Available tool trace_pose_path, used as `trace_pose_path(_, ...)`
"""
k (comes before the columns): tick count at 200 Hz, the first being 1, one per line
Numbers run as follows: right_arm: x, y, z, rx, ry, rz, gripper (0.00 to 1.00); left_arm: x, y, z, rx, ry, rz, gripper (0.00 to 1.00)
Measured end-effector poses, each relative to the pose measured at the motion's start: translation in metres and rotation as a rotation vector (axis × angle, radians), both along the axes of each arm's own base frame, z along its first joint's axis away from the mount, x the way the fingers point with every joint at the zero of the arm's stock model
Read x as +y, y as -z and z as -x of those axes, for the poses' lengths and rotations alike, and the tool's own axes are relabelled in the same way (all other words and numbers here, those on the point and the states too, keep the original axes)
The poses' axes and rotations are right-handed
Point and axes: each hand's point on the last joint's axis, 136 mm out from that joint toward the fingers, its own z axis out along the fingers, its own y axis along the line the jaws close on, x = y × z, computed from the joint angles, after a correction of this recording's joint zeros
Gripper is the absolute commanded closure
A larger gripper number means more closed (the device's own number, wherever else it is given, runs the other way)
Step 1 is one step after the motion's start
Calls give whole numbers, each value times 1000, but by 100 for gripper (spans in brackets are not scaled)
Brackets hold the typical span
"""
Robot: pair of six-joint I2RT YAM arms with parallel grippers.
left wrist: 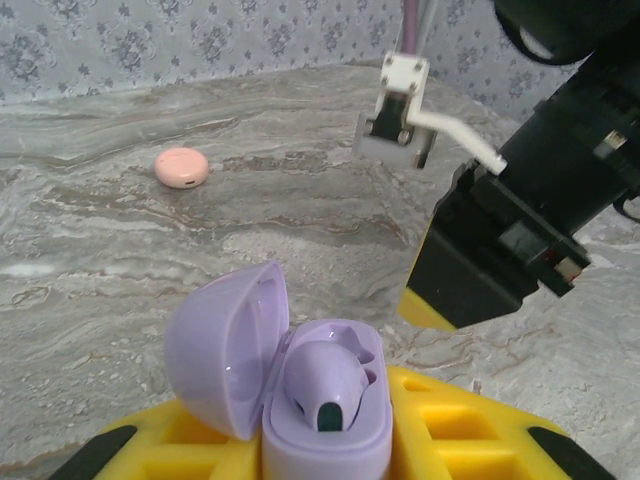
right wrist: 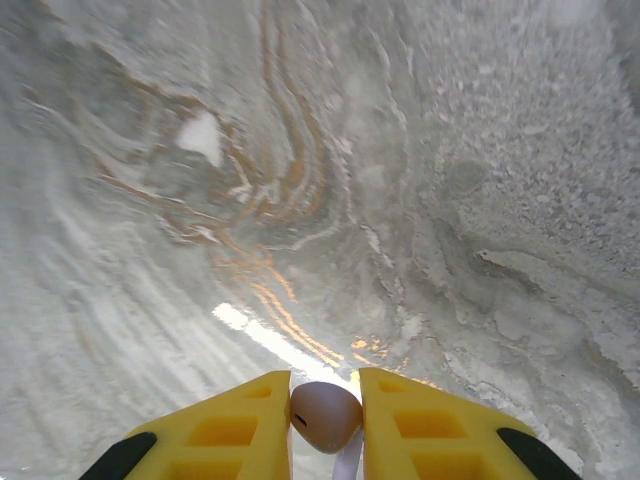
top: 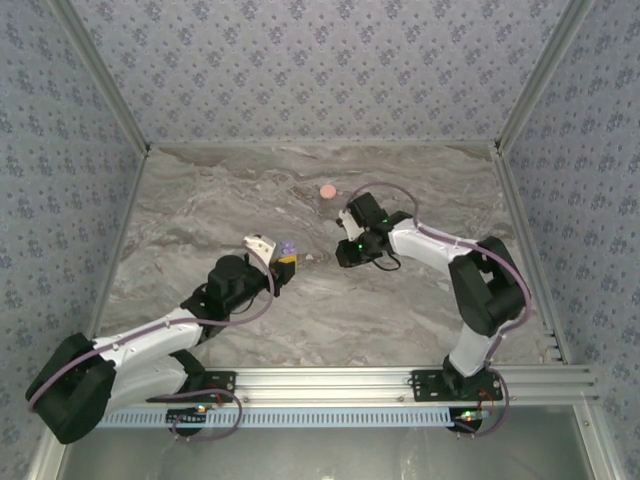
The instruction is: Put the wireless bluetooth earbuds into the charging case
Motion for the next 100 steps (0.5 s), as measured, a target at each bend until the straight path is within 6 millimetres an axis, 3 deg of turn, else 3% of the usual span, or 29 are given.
trace_pose_path(100,22,-116,5,-256,-69,-284,78,-19,-12,-6,-73,49,90,74)
